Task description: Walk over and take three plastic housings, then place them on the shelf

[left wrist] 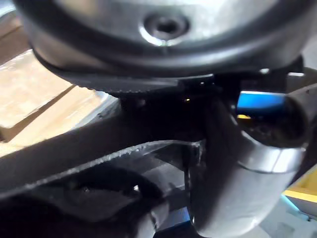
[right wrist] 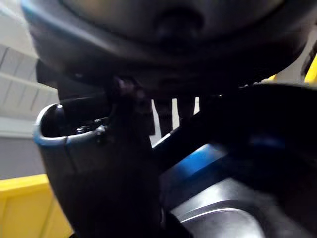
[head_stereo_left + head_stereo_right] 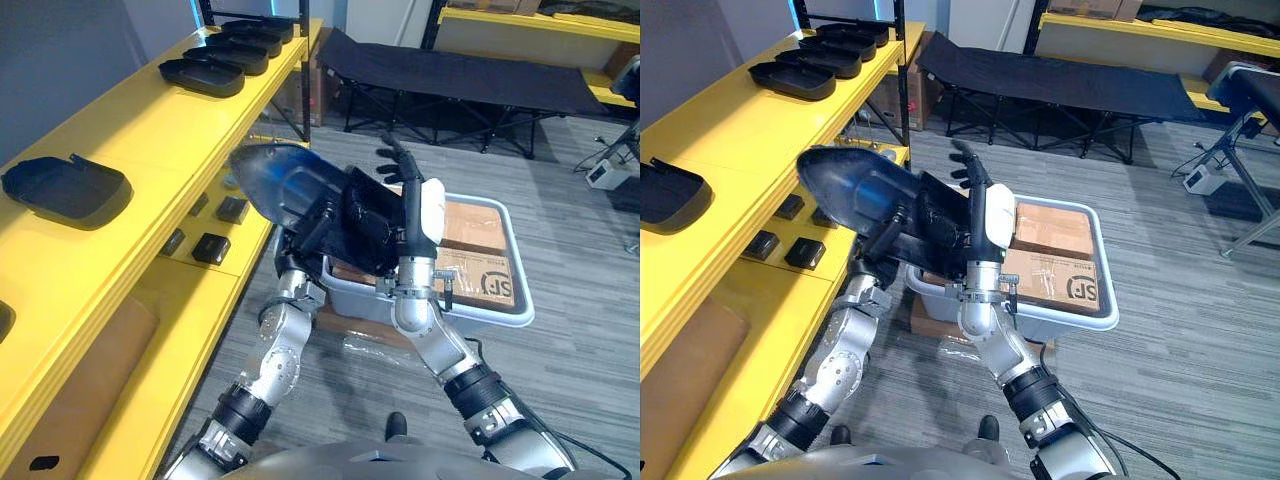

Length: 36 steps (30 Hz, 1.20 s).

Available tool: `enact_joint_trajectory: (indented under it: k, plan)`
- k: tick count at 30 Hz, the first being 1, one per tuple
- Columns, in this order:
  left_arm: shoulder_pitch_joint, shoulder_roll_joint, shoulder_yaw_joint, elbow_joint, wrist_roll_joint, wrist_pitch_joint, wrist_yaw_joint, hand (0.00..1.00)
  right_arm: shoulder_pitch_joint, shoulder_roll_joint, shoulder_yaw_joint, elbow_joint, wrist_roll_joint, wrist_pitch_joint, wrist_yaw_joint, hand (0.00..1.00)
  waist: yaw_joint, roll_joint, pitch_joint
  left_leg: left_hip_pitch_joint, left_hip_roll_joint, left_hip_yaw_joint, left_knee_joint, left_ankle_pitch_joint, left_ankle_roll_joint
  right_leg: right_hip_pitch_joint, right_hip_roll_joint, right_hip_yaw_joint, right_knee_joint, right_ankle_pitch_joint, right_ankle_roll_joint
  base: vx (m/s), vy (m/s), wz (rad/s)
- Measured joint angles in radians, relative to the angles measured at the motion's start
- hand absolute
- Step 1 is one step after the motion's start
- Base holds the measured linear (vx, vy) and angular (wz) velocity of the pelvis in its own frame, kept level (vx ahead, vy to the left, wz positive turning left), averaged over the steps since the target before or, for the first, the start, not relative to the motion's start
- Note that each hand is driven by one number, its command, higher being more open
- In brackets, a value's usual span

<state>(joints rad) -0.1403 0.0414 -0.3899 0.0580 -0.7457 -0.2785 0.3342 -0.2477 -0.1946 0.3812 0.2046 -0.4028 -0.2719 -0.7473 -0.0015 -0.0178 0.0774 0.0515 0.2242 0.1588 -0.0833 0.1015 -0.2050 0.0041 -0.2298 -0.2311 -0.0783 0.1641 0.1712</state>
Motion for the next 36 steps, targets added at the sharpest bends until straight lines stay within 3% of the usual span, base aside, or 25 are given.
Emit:
enact_joint_trajectory:
  k: [7, 15, 18, 22, 25, 31, 36]
  plan:
    - [0.008, -0.01, 0.135, -0.092, 0.3, 0.0, 0.066, 0.0, 0.039, -0.003, -0.022, -0.015, 0.028, 0.031, 0.024, 1.0, 0.0, 0.027, -0.017, 0.01, 0.0, -0.001, 0.0, -0.005, -0.004, 0.011, 0.0, -0.009, 0.0, -0.008, -0.004, 0.0, 0.0, 0.01]
    - [0.064, -0.001, 0.165, -0.106, 0.716, 0.055, 0.168, 0.0, 0.039, -0.004, -0.019, -0.028, 0.071, 0.048, 0.066, 1.0, 0.001, 0.038, -0.023, 0.009, 0.0, 0.0, 0.0, -0.008, -0.005, 0.009, 0.0, -0.009, -0.001, -0.009, -0.004, 0.0, 0.0, 0.0]
    - [0.065, 0.018, 0.174, -0.106, 0.824, 0.075, 0.179, 0.0, 0.041, -0.006, -0.016, -0.028, 0.143, 0.018, 0.127, 1.0, 0.001, 0.038, -0.023, 0.008, 0.0, 0.001, 0.0, -0.009, -0.005, 0.008, 0.0, -0.009, 0.0, -0.009, -0.004, 0.0, 0.0, 0.0]
    - [0.065, 0.078, 0.171, -0.112, 0.915, 0.076, 0.127, 0.0, 0.076, -0.037, -0.013, -0.124, 0.346, -0.059, 0.321, 1.0, 0.001, 0.043, -0.027, 0.004, 0.0, 0.003, 0.0, -0.01, -0.004, 0.001, 0.0, -0.008, 0.0, -0.008, -0.004, 0.0, 0.0, 0.0]
    - [0.065, 0.152, 0.157, -0.157, 0.914, 0.073, 0.032, 0.0, 0.093, -0.116, -0.019, -0.193, 0.566, -0.092, 0.561, 1.0, -0.003, 0.044, -0.027, 0.005, 0.0, 0.008, 0.0, -0.012, -0.004, 0.0, 0.0, -0.006, 0.0, -0.008, -0.003, 0.0, 0.0, -0.02]
    - [0.053, 0.239, 0.132, -0.218, 0.897, 0.039, -0.101, 0.0, 0.142, -0.198, -0.045, -0.208, 0.746, -0.048, 0.891, 1.0, -0.007, 0.053, -0.033, 0.008, 0.0, 0.013, 0.0, -0.013, -0.004, 0.0, 0.0, -0.004, 0.0, -0.008, -0.003, 0.0, 0.0, 0.0]
    - [0.051, 0.29, 0.133, -0.221, 0.856, 0.039, -0.175, 0.0, 0.17, -0.244, -0.076, -0.208, 0.765, 0.017, 1.007, 1.0, -0.013, 0.062, -0.039, 0.009, 0.0, 0.02, 0.0, -0.014, -0.005, -0.004, 0.0, 0.002, 0.0, -0.009, -0.003, 0.0, 0.0, -0.02]
